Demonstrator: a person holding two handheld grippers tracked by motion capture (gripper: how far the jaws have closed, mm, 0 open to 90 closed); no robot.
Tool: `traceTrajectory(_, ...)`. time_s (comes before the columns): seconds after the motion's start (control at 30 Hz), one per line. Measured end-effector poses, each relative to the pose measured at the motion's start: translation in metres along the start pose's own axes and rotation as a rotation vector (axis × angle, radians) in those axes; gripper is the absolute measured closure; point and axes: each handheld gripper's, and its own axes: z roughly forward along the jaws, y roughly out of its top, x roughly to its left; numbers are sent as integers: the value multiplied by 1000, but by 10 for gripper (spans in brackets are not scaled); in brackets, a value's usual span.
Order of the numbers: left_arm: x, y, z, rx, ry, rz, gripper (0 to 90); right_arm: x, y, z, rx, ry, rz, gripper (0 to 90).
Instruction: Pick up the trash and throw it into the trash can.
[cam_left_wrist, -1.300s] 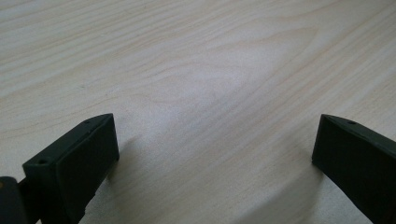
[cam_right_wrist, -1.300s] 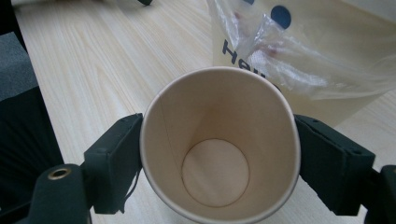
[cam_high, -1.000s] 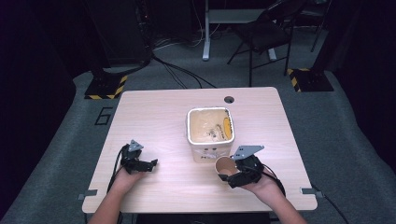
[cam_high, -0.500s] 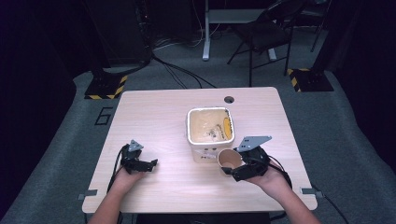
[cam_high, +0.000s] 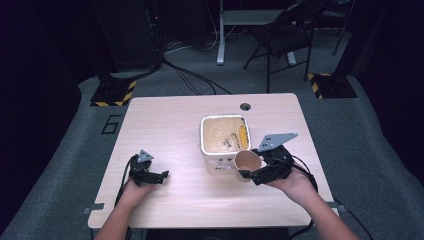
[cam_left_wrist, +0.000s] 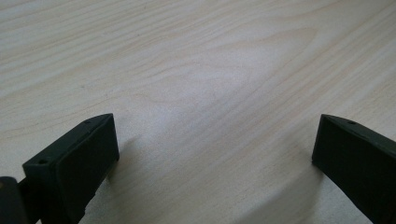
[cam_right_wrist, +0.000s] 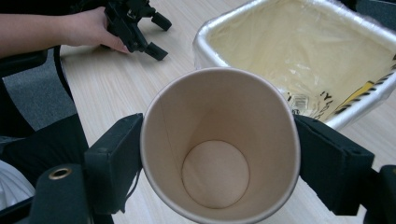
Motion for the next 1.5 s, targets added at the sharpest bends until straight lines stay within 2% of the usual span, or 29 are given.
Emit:
traceTrajectory(0.3, 0, 0, 0, 0, 0, 0, 2, -4, 14, -8, -13, 3, -2, 198)
traceTrajectory(0.73, 0, 0, 0, 0, 0, 0, 2, -8, 37, -16, -17, -19, -20, 198)
traceTrajectory(0.9, 0, 0, 0, 0, 0, 0, 2, -13, 44, -16, -23, -18, -16, 198)
traceTrajectory(1.23, 0, 0, 0, 0, 0, 1, 2, -19, 57, -12, -20, -46, -14, 198)
traceTrajectory(1.5, 0, 0, 0, 2, -1, 1, 2, -26, 69, 1, -19, -69, -19, 198)
